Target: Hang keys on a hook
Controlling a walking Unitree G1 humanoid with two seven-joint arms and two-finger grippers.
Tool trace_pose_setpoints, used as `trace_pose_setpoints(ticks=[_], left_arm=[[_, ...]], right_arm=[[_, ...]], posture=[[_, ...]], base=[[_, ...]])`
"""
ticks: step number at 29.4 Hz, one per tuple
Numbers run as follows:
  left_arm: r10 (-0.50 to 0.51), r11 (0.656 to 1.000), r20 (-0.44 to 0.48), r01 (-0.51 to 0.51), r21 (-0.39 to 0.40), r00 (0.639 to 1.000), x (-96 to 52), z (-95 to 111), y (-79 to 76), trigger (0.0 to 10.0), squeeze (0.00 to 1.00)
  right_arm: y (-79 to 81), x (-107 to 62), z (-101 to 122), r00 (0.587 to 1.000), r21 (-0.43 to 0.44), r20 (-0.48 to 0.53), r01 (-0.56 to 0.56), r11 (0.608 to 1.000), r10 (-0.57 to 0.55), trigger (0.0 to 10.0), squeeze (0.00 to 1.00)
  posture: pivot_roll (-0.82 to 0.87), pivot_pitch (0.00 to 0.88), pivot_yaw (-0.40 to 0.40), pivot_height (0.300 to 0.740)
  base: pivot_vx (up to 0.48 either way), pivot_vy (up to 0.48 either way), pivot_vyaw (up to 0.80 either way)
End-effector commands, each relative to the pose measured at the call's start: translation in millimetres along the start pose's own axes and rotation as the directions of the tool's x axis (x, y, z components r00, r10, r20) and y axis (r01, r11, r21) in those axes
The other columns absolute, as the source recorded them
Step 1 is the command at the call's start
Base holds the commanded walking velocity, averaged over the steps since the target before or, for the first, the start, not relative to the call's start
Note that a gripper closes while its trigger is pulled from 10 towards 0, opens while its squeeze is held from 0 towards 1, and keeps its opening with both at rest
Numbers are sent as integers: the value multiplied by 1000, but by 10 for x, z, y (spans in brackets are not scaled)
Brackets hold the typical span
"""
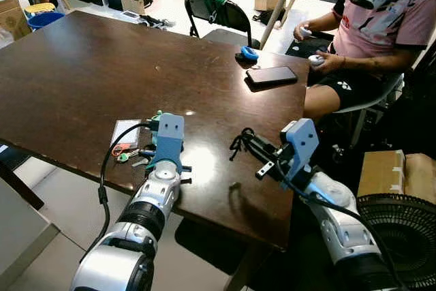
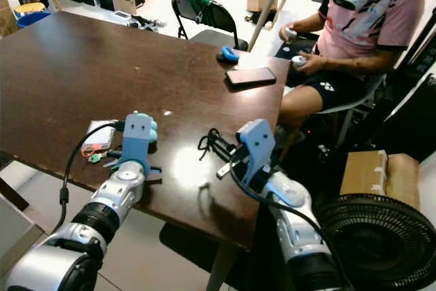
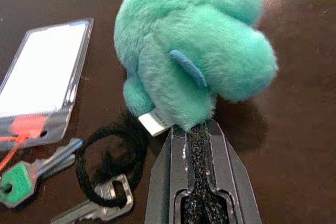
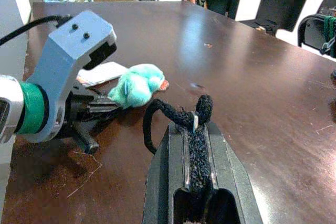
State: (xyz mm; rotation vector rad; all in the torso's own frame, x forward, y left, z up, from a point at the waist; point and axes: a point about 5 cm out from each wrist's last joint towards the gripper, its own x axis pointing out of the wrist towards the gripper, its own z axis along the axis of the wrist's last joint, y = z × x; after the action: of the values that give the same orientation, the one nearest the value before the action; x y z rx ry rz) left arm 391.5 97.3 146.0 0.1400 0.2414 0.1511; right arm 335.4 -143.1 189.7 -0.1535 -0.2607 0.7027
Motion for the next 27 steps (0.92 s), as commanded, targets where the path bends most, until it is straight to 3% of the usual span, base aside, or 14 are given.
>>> trace_pose_setpoints(ticks=[1,2,6,7,10,15,18,19,21,22,23,25,26,27], left_arm=[[-65,998,91,64,18,994,-33,83,-4,0,0],[-123,992,174,118,39,977,-80,175,-6,0,0],[-206,977,288,181,113,935,-177,292,12,0,0],[-241,965,332,188,185,912,-228,327,54,10000,0],[-350,907,365,214,363,863,-341,309,150,10000,0],[-443,847,335,266,461,831,-428,234,187,10000,0],[-549,762,286,329,558,786,-548,156,164,10000,0],[-549,762,286,329,558,786,-548,156,164,10000,0],[-613,682,223,366,634,758,-618,77,115,10000,0],[-660,615,180,386,688,729,-671,15,83,10000,0],[-660,615,180,386,688,729,-671,15,83,10000,0],[-715,514,113,408,755,690,-757,-82,59,10000,0],[-715,514,113,408,755,690,-757,-82,59,10000,0],[-718,488,87,409,771,691,-774,-126,55,10000,0]], right_arm=[[4,-37,-21,1000,5,-9,2,1000,-2,10000,0],[6,-40,-24,1000,7,-9,3,1000,-3,10000,0],[11,-42,-30,1000,9,-10,3,1000,-3,10000,0],[15,-40,-31,1000,10,-9,3,1000,-3,10000,0],[18,-34,-31,1000,12,-8,1,1000,-1,10000,0],[11,-39,-35,1000,12,-10,0,1000,0,10000,0],[9,-38,-35,1000,12,-12,-1,1000,1,10000,0],[9,-38,-35,1000,12,-12,-1,1000,1,10000,0],[7,-38,-32,1000,11,-11,0,1000,0,10000,0],[4,-38,-31,1000,10,-12,1,1000,-1,10000,0],[4,-38,-31,1000,10,-12,1,1000,-1,10000,0],[-1,-40,-29,1000,9,-12,2,1000,-2,10000,0],[-1,-40,-29,1000,9,-12,2,1000,-2,10000,0],[-4,-41,-30,1000,8,-12,3,1000,-3,10000,0]], posture=[[28,153,86,740],[31,155,86,740],[37,156,86,740],[39,157,85,740],[41,158,84,740],[48,161,82,740],[46,159,81,740],[46,159,81,740],[46,158,81,740],[44,155,81,740],[44,155,81,740],[44,155,81,740],[44,155,81,740],[45,149,81,740]], base=[[0,0,0],[0,0,0],[0,0,0],[0,0,0],[0,0,0],[0,0,0],[0,0,0],[0,0,0],[0,0,0],[0,0,0],[0,0,0],[0,0,0],[0,0,0],[0,0,0]])
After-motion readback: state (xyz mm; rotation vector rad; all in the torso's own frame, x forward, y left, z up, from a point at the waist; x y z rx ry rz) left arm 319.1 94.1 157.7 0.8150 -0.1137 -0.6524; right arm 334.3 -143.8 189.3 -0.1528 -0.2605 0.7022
